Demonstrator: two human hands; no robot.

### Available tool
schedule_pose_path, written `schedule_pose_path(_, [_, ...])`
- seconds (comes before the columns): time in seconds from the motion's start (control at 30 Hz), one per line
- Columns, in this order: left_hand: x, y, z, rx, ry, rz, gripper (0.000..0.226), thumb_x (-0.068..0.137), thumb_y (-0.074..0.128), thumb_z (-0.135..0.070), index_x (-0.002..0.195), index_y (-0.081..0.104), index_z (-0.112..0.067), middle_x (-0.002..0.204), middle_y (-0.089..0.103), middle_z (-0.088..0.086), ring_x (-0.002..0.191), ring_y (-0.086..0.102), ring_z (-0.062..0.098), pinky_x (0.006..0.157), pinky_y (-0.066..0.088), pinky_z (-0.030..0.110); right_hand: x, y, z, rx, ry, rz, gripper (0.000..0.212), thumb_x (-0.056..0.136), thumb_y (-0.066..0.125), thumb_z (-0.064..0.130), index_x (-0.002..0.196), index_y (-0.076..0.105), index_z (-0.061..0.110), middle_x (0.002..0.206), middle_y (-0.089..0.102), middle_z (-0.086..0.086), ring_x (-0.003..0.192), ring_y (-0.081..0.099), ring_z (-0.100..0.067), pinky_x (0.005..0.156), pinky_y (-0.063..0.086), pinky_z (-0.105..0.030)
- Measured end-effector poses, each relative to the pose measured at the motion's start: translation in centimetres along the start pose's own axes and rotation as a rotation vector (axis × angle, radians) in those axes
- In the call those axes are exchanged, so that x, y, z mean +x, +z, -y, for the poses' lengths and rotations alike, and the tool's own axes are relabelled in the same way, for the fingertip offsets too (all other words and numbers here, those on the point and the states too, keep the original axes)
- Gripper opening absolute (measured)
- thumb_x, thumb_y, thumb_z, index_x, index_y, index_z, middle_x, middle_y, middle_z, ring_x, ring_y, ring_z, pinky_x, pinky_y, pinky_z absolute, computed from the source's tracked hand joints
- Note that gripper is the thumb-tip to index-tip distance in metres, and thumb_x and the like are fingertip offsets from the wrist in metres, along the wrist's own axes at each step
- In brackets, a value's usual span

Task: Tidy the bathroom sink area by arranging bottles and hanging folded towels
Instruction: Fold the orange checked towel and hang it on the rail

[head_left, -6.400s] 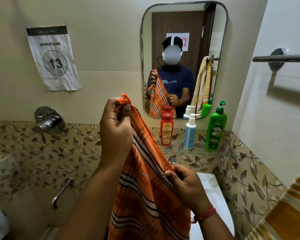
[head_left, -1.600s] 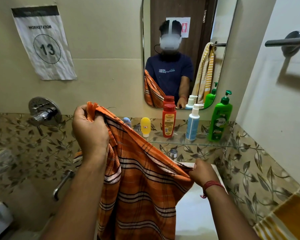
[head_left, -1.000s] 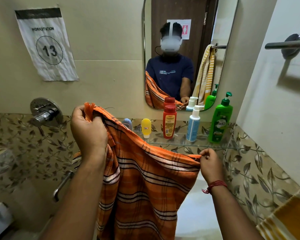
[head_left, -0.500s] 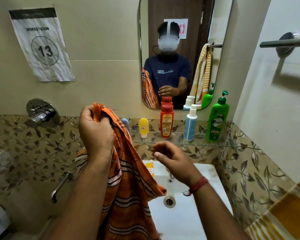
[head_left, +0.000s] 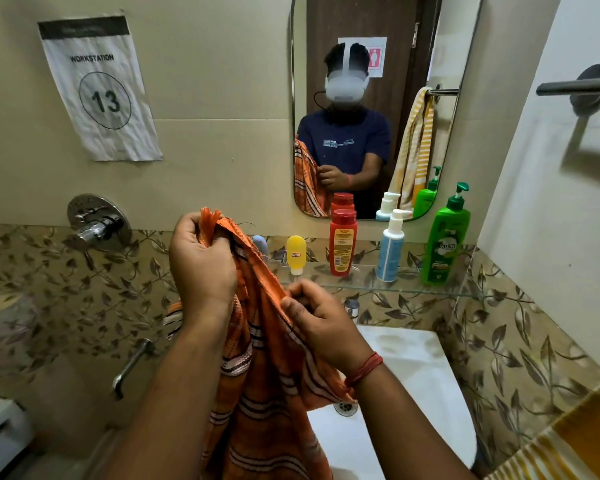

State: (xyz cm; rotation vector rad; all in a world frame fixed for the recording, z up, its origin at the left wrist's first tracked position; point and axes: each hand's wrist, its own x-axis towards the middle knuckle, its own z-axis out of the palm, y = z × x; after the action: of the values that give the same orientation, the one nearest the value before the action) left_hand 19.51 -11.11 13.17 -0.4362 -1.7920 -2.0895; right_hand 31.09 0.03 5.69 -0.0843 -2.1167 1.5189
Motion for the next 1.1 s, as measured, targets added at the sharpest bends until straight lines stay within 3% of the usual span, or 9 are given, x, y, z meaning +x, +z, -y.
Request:
schedule_pose_path(0.1, [1.3,-0.8,0.4,-0.032,-0.036,-0.059,0.026,0.085,0.062,-0.006,0.078,0.06,-0.03,0.077,0.063,-0.01,0.072,0.058,0.01,0.074,0.057,0.039,-1.4,-1.4,-1.7,0.24,0.065,0.09,0.027,0.088,0.068,0.028,0.093,0.062,0.003,0.079,0.064,0.001,0.074,0.059,-0.012,0.067,0.05,-0.022])
schedule_pose_path(0.17, [1.8,-1.3,0.5,-0.056,-0.059,-0.089,0.029,0.084,0.06,-0.003,0.077,0.06,-0.031,0.075,0.062,-0.013,0.071,0.057,0.009,0.071,0.054,0.034,-2.1,-2.8,-2.7,0.285,0.127,0.129,0.052,0.079,0.075,0.043,0.096,0.065,-0.005,0.088,0.066,-0.007,0.083,0.061,-0.018,0.071,0.052,-0.026])
schedule_pose_path(0.23, [1.9,-1.5,0.5,-0.098,-0.083,-0.115,0.032,0.082,0.057,0.0,0.076,0.06,-0.031,0.074,0.062,-0.014,0.069,0.057,0.006,0.067,0.052,0.027,-2.6,-4.5,-3.5,0.275,0.192,0.185,0.056,0.076,0.078,0.044,0.107,0.069,-0.002,0.1,0.07,-0.012,0.092,0.065,-0.024,0.079,0.055,-0.032])
schedule_pose_path(0.3, [1.9,-1.5,0.3,-0.145,-0.122,-0.146,0.033,0.082,0.054,0.004,0.077,0.06,-0.028,0.075,0.062,-0.014,0.066,0.057,0.003,0.064,0.051,0.022,-2.7,-6.4,-4.1,0.17,0.227,0.213,0.054,0.073,0.08,0.049,0.107,0.073,0.008,0.103,0.073,-0.009,0.095,0.068,-0.023,0.08,0.056,-0.033])
schedule_pose_path(0.5, [3.6,-2.6,0.8,-0.175,-0.223,-0.29,0.034,0.077,0.048,0.005,0.08,0.06,-0.027,0.079,0.062,-0.01,0.068,0.058,0.009,0.064,0.053,0.026,-3.6,-11.3,-4.8,-0.193,0.297,0.163,0.044,0.065,0.071,0.067,0.075,0.074,0.024,0.072,0.068,0.007,0.07,0.065,-0.007,0.059,0.05,-0.021])
schedule_pose_path(0.63, [3.0,-2.9,1.3,-0.127,-0.248,-0.291,0.035,0.08,0.047,0.005,0.079,0.058,-0.028,0.079,0.06,-0.011,0.069,0.059,0.007,0.063,0.054,0.023,-3.5,-13.5,-5.1,-0.66,0.099,0.113,0.057,0.079,0.044,0.079,0.081,0.072,0.029,0.072,0.067,0.01,0.068,0.062,-0.007,0.059,0.046,-0.029])
schedule_pose_path(0.77, [3.4,-3.5,1.7,-0.133,-0.277,-0.323,0.036,0.083,0.047,0.006,0.094,0.061,-0.026,0.086,0.063,-0.01,0.073,0.062,0.004,0.062,0.053,0.018,-4.0,-15.1,-4.5,-0.983,-0.211,-0.019,0.043,0.087,0.046,0.06,0.075,0.066,0.024,0.068,0.053,0.016,0.065,0.051,-0.008,0.054,0.04,-0.027])
schedule_pose_path(0.9, [3.4,-4.0,1.9,-0.118,-0.298,-0.357,0.037,0.079,0.044,0.005,0.077,0.055,-0.03,0.079,0.059,-0.011,0.066,0.057,0.005,0.06,0.052,0.02,-4.5,-17.1,-3.8,-1.078,-0.329,-0.166,0.04,0.084,0.054,0.053,0.067,0.066,0.02,0.071,0.055,0.011,0.077,0.044,-0.014,0.06,0.037,-0.023])
schedule_pose_path(1.1, [3.3,-4.1,2.3,-0.117,-0.308,-0.36,0.034,0.078,0.046,0.005,0.078,0.054,-0.028,0.078,0.058,-0.012,0.064,0.055,0.004,0.055,0.049,0.017,-5.0,-18.0,-4.5,-1.172,-0.156,-0.351,0.051,0.084,0.051,0.06,0.072,0.072,0.015,0.094,0.052,0.0,0.089,0.048,-0.018,0.068,0.047,-0.033])
